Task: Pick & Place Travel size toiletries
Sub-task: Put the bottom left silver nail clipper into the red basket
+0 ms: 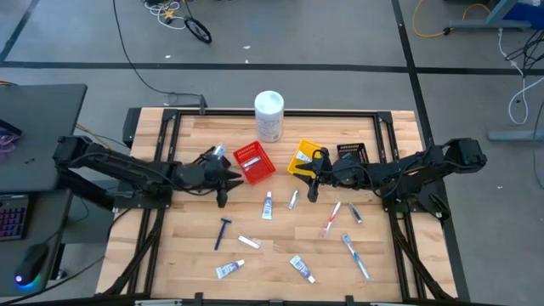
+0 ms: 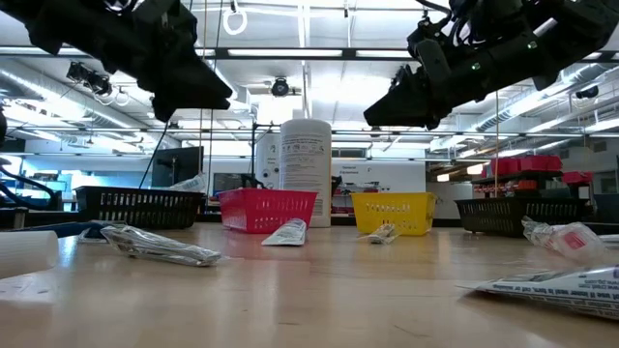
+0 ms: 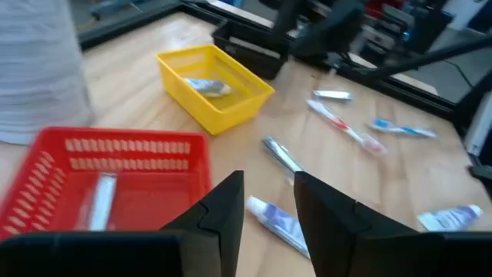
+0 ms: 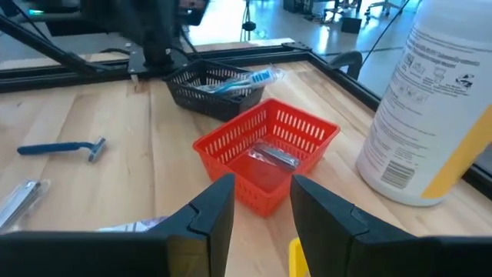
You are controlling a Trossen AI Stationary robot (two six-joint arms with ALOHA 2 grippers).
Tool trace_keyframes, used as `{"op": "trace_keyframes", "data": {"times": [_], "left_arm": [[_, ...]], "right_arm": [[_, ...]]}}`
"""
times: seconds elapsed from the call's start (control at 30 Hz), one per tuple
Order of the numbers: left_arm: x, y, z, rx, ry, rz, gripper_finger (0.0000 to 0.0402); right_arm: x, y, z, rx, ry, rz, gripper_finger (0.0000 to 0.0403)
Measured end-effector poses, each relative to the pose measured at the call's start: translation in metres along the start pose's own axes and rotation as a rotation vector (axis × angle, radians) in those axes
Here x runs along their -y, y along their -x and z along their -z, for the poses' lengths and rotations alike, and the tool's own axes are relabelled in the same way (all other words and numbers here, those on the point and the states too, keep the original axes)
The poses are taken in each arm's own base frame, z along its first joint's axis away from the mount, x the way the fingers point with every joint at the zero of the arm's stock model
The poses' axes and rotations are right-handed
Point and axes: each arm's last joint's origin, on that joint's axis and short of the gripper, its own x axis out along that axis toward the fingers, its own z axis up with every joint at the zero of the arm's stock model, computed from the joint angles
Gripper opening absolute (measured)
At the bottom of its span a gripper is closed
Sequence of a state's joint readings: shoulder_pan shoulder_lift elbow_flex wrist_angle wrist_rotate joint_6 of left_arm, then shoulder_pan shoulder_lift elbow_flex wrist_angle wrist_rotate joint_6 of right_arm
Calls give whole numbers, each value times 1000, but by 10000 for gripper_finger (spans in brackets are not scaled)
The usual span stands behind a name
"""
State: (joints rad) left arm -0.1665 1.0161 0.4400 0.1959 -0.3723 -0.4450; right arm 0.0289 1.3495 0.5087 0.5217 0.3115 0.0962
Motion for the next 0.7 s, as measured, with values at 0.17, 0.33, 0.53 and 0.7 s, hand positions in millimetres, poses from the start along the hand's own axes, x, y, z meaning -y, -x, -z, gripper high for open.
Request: {"op": "trace_keyframes", "data": {"times": [0.17,0.33,0.53,0.7], "left_arm": [[13,-7,14,-53,-19,43,144],[32,-21,29,-53,-68,141,162],[55,-43,56,-129,-103,301,176],[67,-55,81,-244,-187,362,177]], "right_arm": [[7,-2,0,-6,-26,1,142],[7,-2,0,-17,-27,-43,149],[7,-2,0,-17,-39,-44,149],[7,-2,0,-18,-72,-43,149]]}}
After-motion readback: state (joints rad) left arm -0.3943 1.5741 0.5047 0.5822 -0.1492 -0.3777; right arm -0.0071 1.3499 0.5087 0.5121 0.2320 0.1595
